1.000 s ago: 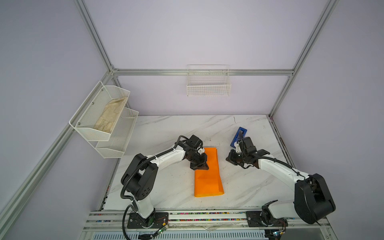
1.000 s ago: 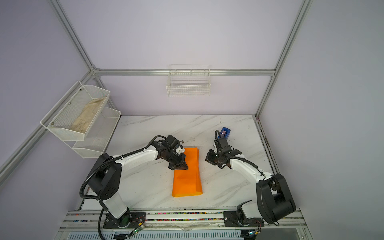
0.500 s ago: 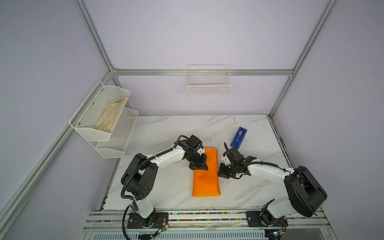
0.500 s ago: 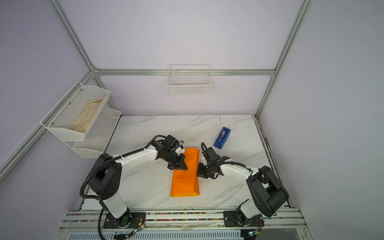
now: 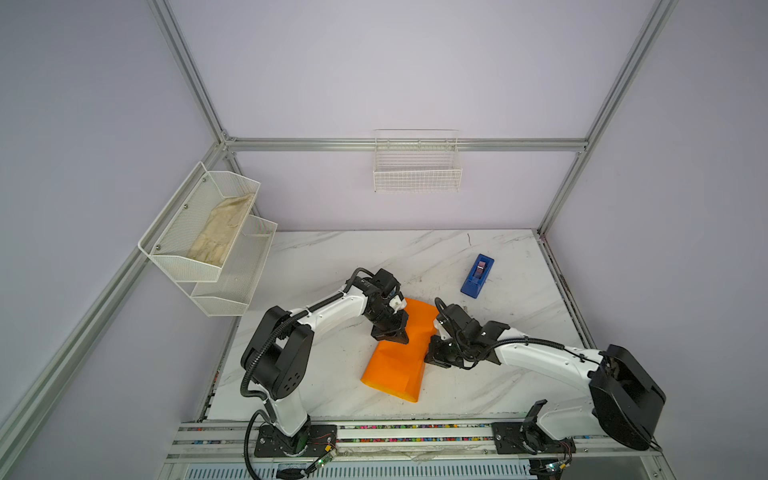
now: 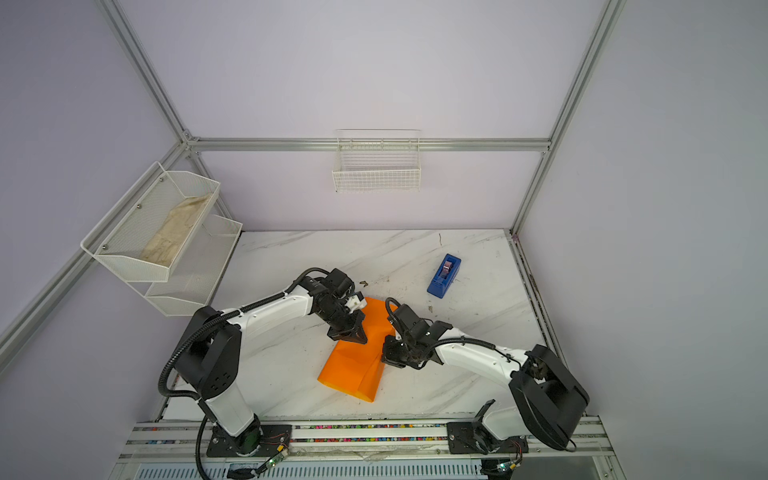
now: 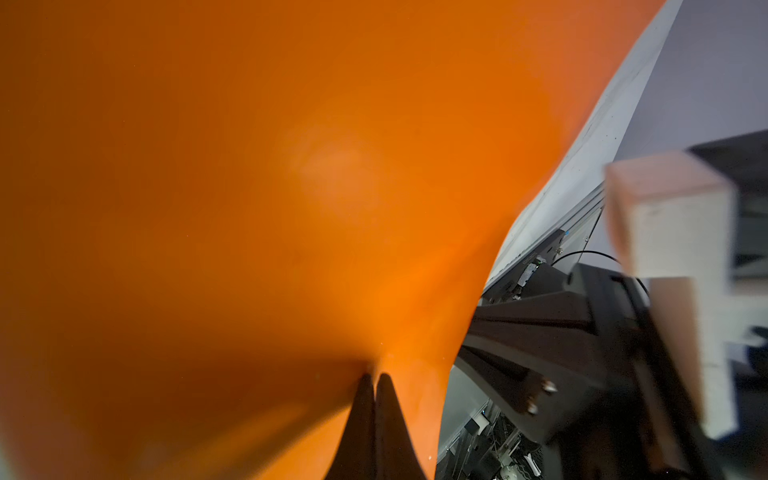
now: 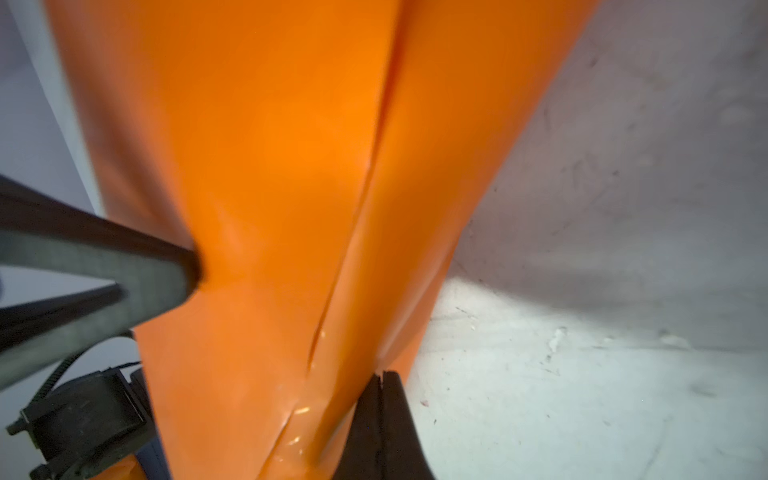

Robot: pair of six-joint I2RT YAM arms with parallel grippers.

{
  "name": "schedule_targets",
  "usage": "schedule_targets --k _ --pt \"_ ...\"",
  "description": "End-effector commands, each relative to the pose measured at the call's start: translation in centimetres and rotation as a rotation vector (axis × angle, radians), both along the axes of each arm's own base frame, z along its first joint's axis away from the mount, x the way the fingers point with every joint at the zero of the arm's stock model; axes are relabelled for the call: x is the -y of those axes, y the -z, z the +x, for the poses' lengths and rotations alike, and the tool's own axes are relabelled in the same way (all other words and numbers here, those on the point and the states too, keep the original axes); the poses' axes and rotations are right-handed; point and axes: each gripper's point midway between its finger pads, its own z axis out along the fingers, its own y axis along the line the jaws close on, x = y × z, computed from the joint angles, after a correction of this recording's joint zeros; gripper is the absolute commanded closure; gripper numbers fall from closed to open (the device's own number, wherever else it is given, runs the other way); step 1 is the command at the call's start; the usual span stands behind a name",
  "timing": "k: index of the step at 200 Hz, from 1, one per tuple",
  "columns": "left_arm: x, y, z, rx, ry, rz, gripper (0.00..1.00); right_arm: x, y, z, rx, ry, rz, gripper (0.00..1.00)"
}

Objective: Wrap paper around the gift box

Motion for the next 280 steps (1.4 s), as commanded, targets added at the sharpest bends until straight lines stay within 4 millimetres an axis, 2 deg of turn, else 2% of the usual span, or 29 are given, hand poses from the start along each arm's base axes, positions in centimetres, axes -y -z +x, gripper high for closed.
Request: schedule_targets --k 1,20,44,56,76,113,141,159,177,197,215,233,258,280 --pt "-1.5 1.9 -0.6 -0.024 0.02 0.113 0.95 0.8 -3.5 2.4 0.101 0.084 0.008 1.0" --pt "-1.4 1.8 -0.5 -0.018 0.02 0.11 0.95 -0.9 -5.1 3.2 0.139 0.038 0.069 0.99" --pt "-1.4 1.8 -0.5 -0.015 0.018 0.109 0.96 -2.3 -5.6 4.4 0.159 0.008 0.086 0.99" --pt "-1.4 1.7 -0.5 -0.013 0.019 0.11 0.96 -2.3 -4.0 5.0 0.132 0.014 0.042 0.99" --pt "-1.4 1.4 -0.4 -0.006 0.016 0.105 0.96 -1.2 -1.5 5.4 0.091 0.054 -0.032 1.0" --pt "-0.8 -0.4 0.0 0.019 0.004 0.06 0.95 0.2 1.5 4.5 0.038 0.054 -0.106 1.0" --pt "0.4 -3.1 -0.1 0.042 0.005 -0.017 0.94 0.6 2.1 4.3 0.029 0.051 -0.12 1.0" --pt "1.0 -4.1 -0.5 0.035 0.006 -0.058 0.94 0.7 2.2 4.2 0.028 0.048 -0.122 1.0" --pt "1.0 -3.8 -0.8 0.022 0.005 -0.064 0.94 0.7 2.4 4.2 0.024 0.043 -0.123 1.0" --pt "0.5 -2.0 -1.2 -0.003 0.002 -0.027 0.94 0.7 2.5 4.3 0.023 0.04 -0.125 1.0" --pt "-0.1 -0.1 -1.4 -0.028 -0.005 0.019 0.95 0.5 2.0 4.5 0.033 0.038 -0.114 0.99" --pt "-0.5 1.0 -1.5 -0.038 -0.008 0.049 0.95 0.3 0.9 5.1 0.059 0.04 -0.091 0.97" --pt "-0.8 1.7 -1.5 -0.04 -0.017 0.063 0.95 0.7 -2.0 6.8 0.12 0.056 -0.025 0.89" --pt "-0.8 2.1 -1.6 -0.05 -0.021 0.066 0.95 2.6 -5.1 9.4 0.196 0.098 0.04 0.81"
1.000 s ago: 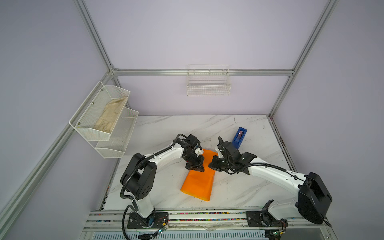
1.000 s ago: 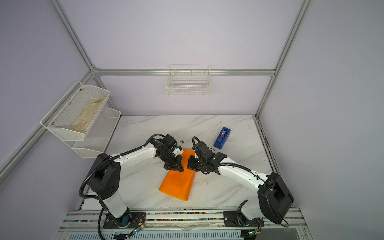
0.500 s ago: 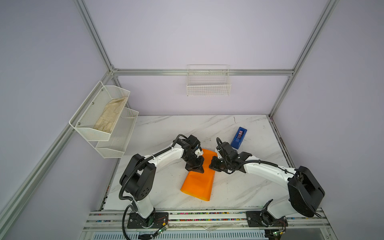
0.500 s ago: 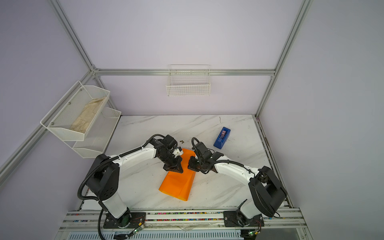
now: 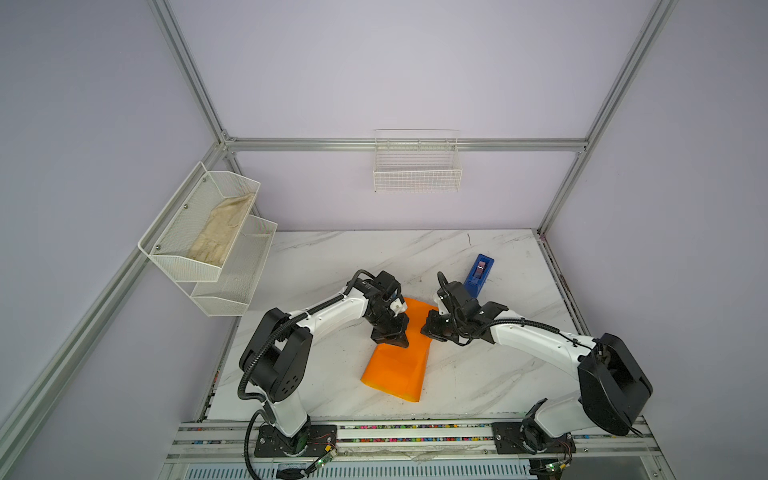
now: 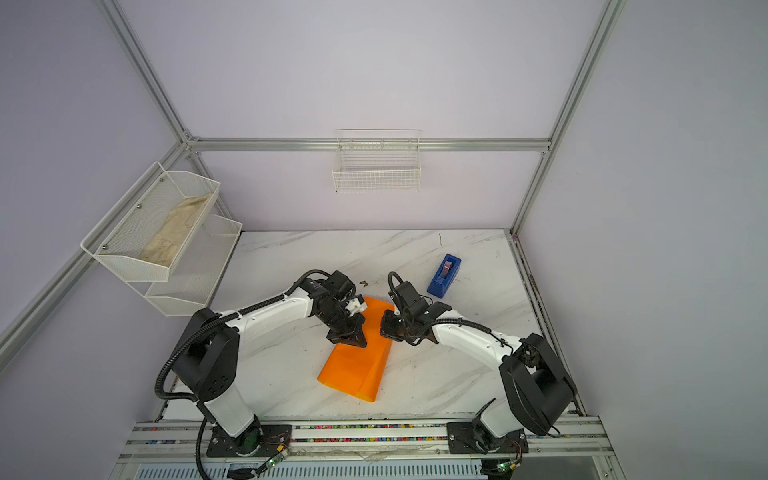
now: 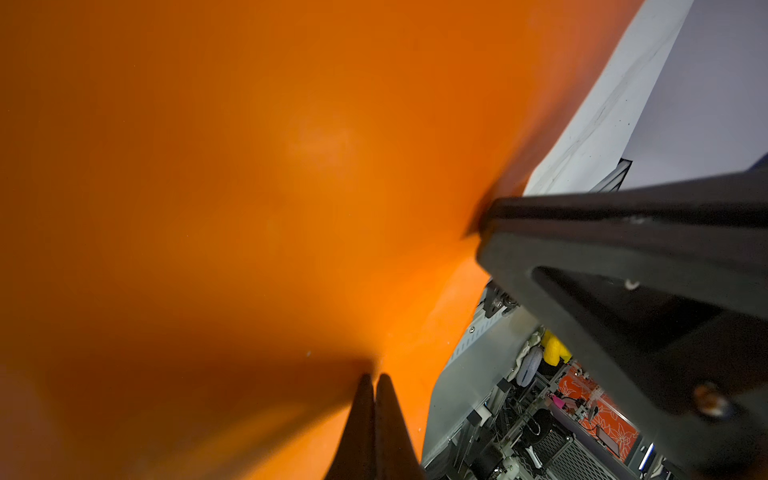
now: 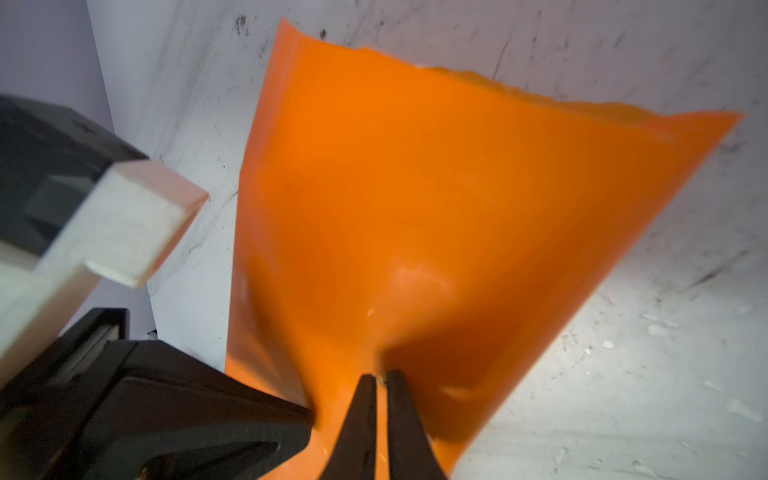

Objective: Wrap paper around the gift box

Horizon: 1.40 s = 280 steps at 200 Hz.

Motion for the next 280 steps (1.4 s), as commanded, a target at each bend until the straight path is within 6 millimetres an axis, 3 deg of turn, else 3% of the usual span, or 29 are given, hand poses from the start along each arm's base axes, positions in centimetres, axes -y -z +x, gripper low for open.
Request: schedule_targets --k 1,14,22,54,66,89,117,172,195,241,280 --pt "-1.0 2.2 -0.7 -0.037 -0.026 0.059 0.95 2.6 -3.3 2.3 0.081 0.041 0.035 0.8" --pt "-1.0 2.3 -0.6 -0.033 -0.028 0.061 0.95 4.3 -4.3 4.0 0.115 0.066 0.054 0.73" --pt "-1.1 2.4 -0.7 -0.032 -0.027 0.064 0.95 5.7 -6.0 5.0 0.165 0.089 0.076 0.69" --pt "-1.3 2.8 -0.6 -0.028 -0.031 0.081 0.95 10.9 -8.4 9.2 0.258 0.161 0.163 0.54" --pt "-1.3 2.9 -0.6 -0.027 -0.031 0.084 0.95 13.0 -8.7 10.6 0.268 0.211 0.183 0.52" --pt "-1.4 2.9 -0.4 -0.022 -0.032 0.086 0.95 17.1 -6.0 13.2 0.193 0.312 0.188 0.53" --pt "-1.5 3.0 -0.5 -0.02 -0.033 0.092 0.95 19.8 -4.5 15.5 0.174 0.369 0.325 0.54" --pt "-1.5 2.9 -0.6 -0.028 -0.032 0.089 0.96 20.0 -1.8 18.7 0.158 0.387 0.445 0.54" --pt "-1.5 3.0 -0.7 -0.029 -0.033 0.093 0.96 19.8 -1.1 19.8 0.161 0.392 0.495 0.59" --pt "-1.6 3.1 -0.7 -0.034 -0.036 0.096 0.96 18.9 1.3 20.3 0.112 0.365 0.532 0.67" --pt "-1.5 3.2 -0.6 -0.038 -0.037 0.098 0.97 18.1 1.8 20.5 0.101 0.35 0.583 0.79"
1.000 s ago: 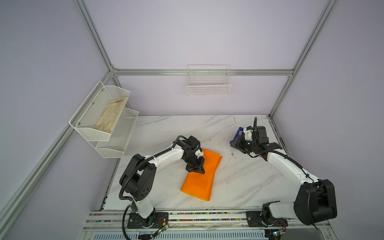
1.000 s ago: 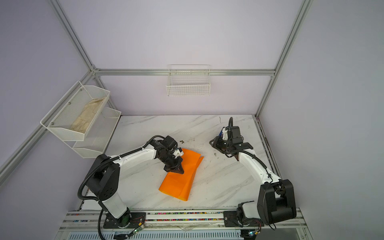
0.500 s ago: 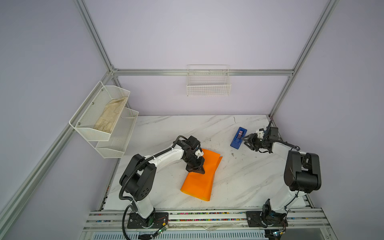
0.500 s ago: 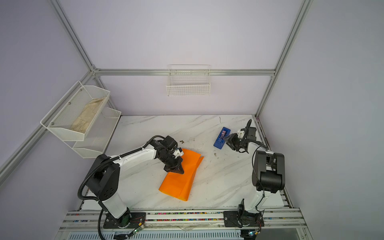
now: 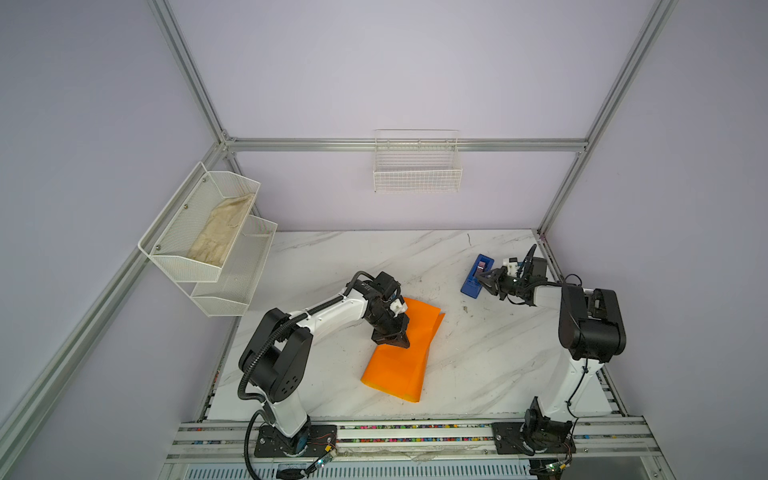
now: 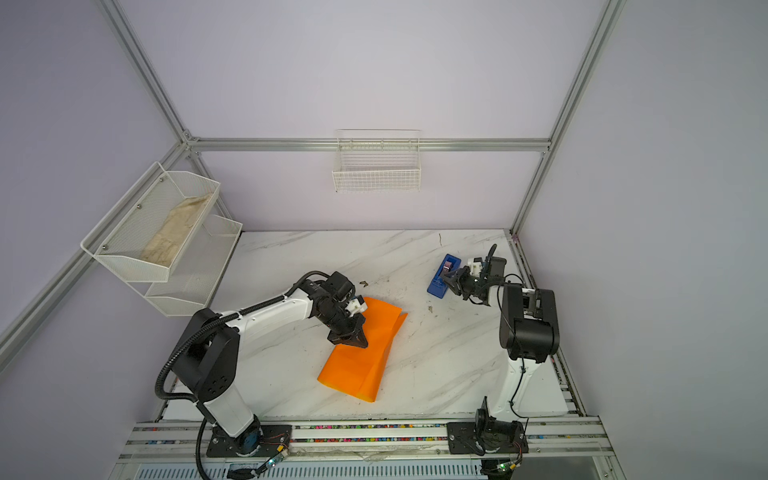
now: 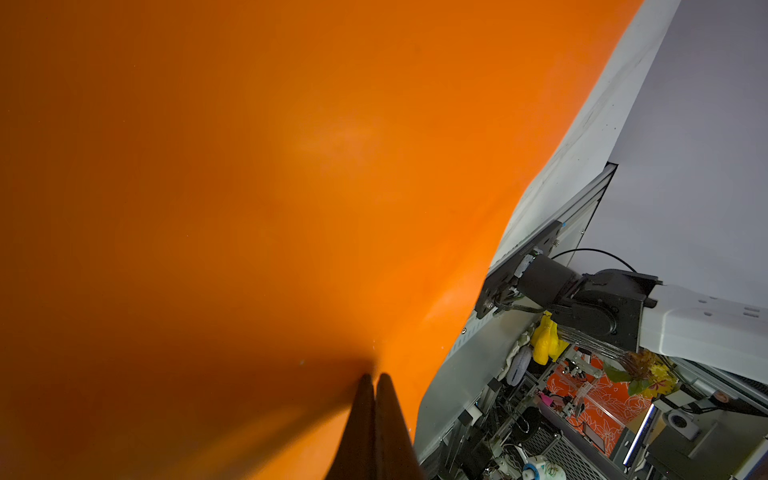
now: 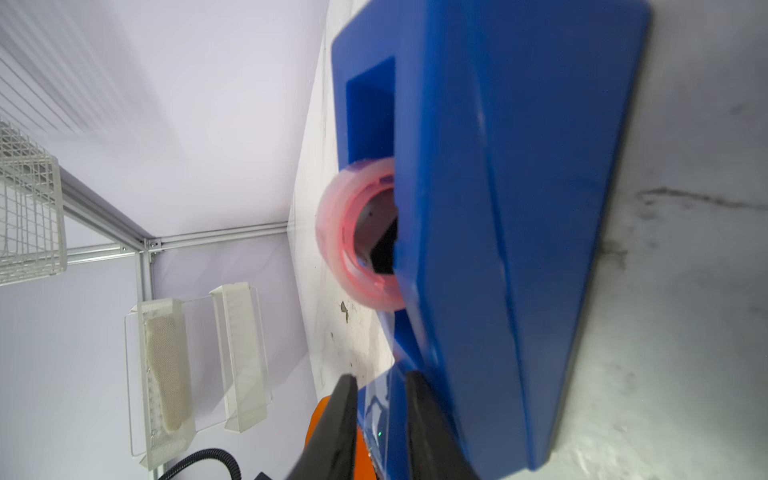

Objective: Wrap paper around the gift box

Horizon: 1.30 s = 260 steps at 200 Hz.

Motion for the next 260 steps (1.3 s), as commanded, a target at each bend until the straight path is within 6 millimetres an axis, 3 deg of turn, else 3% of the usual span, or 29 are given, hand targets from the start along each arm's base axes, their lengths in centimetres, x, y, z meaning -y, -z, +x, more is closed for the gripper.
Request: schedule_targets --k 1,45,83,118,150,175,205,227,260 --pt "-1.8 3.1 -0.6 -0.029 -0.021 0.116 0.97 -0.7 -0.5 0.6 0.03 -0.014 0.035 0.79" --pt "-1.8 3.0 -0.6 -0.026 -0.022 0.118 0.97 -1.3 -1.3 0.8 0.046 -0.027 0.041 0.98" --pt "-1.9 2.9 -0.7 -0.029 -0.024 0.118 0.97 -2.0 -5.8 0.6 0.095 -0.043 0.029 1.0" --pt "-1.9 2.9 -0.7 -0.028 -0.022 0.12 0.98 -3.7 -8.1 -1.6 0.086 -0.077 0.012 1.0" --pt "-2.0 2.8 -0.8 -0.028 -0.022 0.12 0.98 -5.7 -8.1 -4.8 0.061 -0.105 0.019 1.0" --pt "-2.0 2.8 -0.9 -0.029 -0.02 0.123 0.98 -6.7 -6.9 -7.1 0.032 -0.109 0.012 1.0" --pt "-2.1 2.9 -0.9 -0.03 -0.019 0.125 0.98 -8.0 -2.9 -9.1 -0.036 -0.139 0.006 1.0" --pt "-2.1 2.9 -0.9 -0.029 -0.018 0.126 0.98 -7.4 0.8 -10.3 -0.112 -0.132 -0.057 1.0" --pt "-2.3 3.0 -0.9 -0.028 -0.019 0.133 0.98 -6.4 4.7 -12.1 -0.193 -0.127 -0.149 1.0"
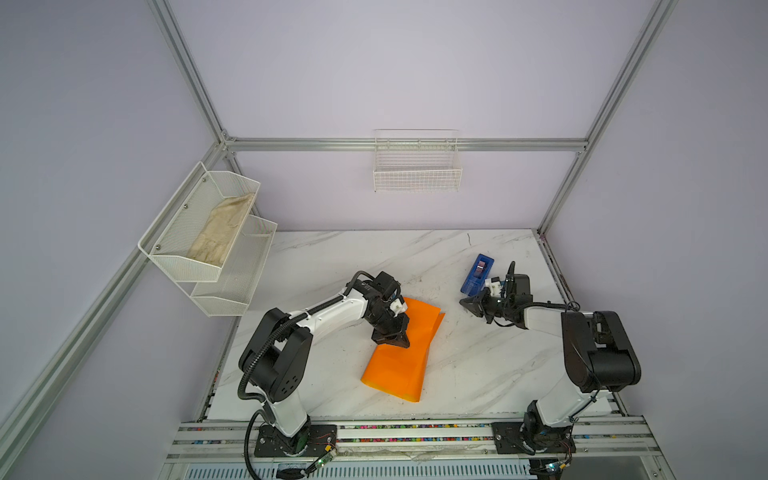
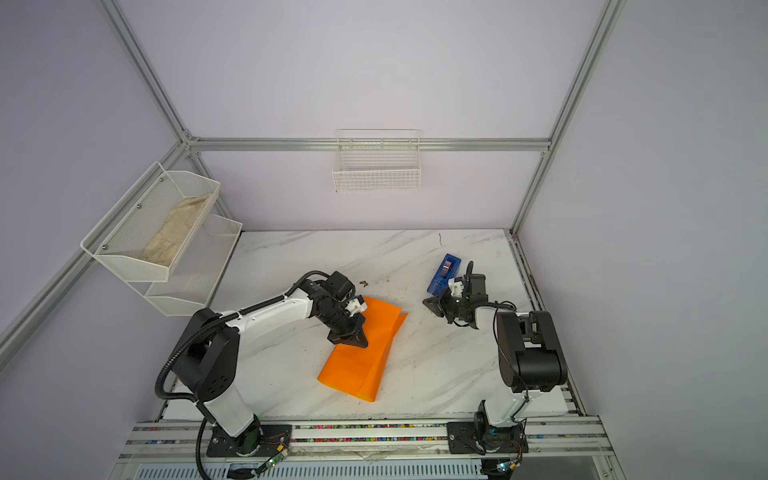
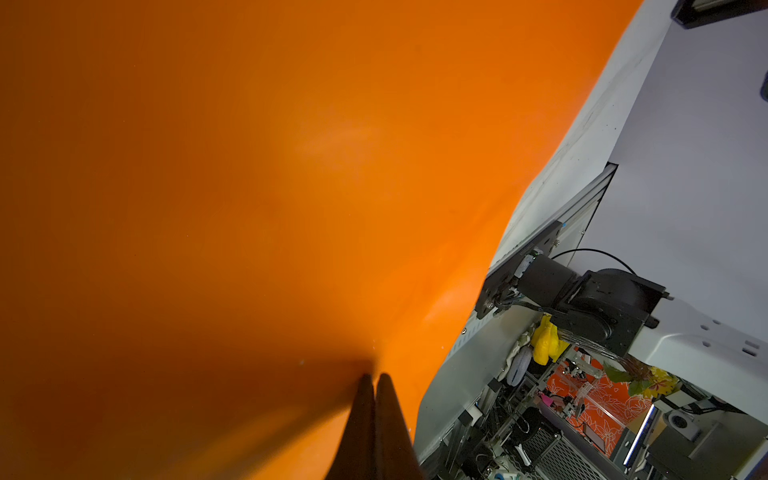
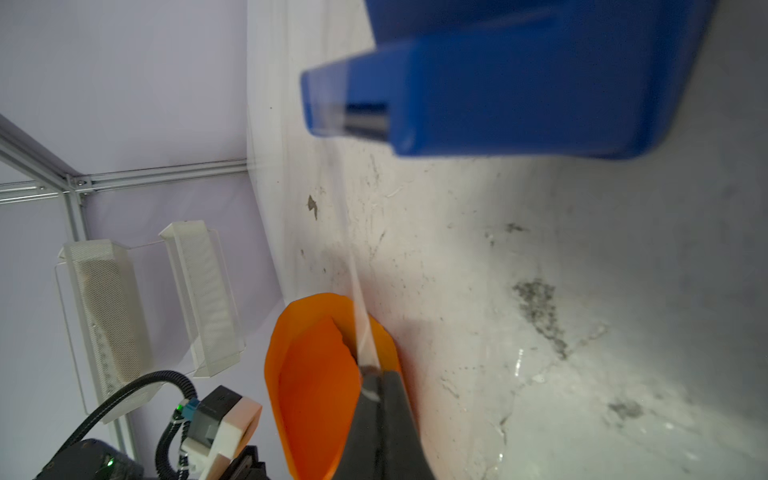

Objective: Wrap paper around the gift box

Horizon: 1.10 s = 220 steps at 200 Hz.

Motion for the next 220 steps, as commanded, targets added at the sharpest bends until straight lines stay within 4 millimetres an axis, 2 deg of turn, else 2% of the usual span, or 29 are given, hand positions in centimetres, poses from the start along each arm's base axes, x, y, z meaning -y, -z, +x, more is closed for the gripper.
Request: schedule_targets --k 1,53,65,98,136,156,177,198,220 --pt "-2.3 3.0 -0.9 -0.028 -0.019 0.132 0.98 -0.1 3.1 -2.6 -0.08 -0.047 -0.06 1.0" --pt "-2.3 3.0 -1.0 -0.031 -0.017 0.132 0.98 2.0 8.2 -5.8 -0.208 -0.041 -0.176 1.0" --pt "-2.3 3.0 -1.1 -0.032 -0.017 0.131 0.98 2.6 8.2 -5.9 -0.21 -0.03 -0.195 1.0" --pt "-2.2 2.9 -1.0 -0.033 -0.018 0.13 0.98 3.4 6.4 -5.2 -0.165 -0.007 -0.248 1.0" --pt "-2.3 2.9 -1.0 -0.032 -0.017 0.131 0.98 3.6 8.7 -6.7 -0.234 -0.043 -0.271 1.0" --pt "-2.3 2.8 -1.1 -0.03 -0.018 0.131 0.98 4.0 8.9 -7.0 -0.239 -0.036 -0.29 1.0" --pt "-2.4 2.8 -1.2 -0.032 -0.021 0.132 0.98 3.8 7.4 -6.4 -0.197 -0.043 -0.284 1.0" --pt "-2.3 2.7 -1.1 -0.028 -0.019 0.129 0.98 3.3 3.2 -5.0 -0.072 -0.055 -0.272 1.0" --pt "-2.3 2.7 -1.1 -0.026 -0.019 0.13 0.98 2.0 -1.6 -4.6 0.039 -0.128 -0.261 1.0"
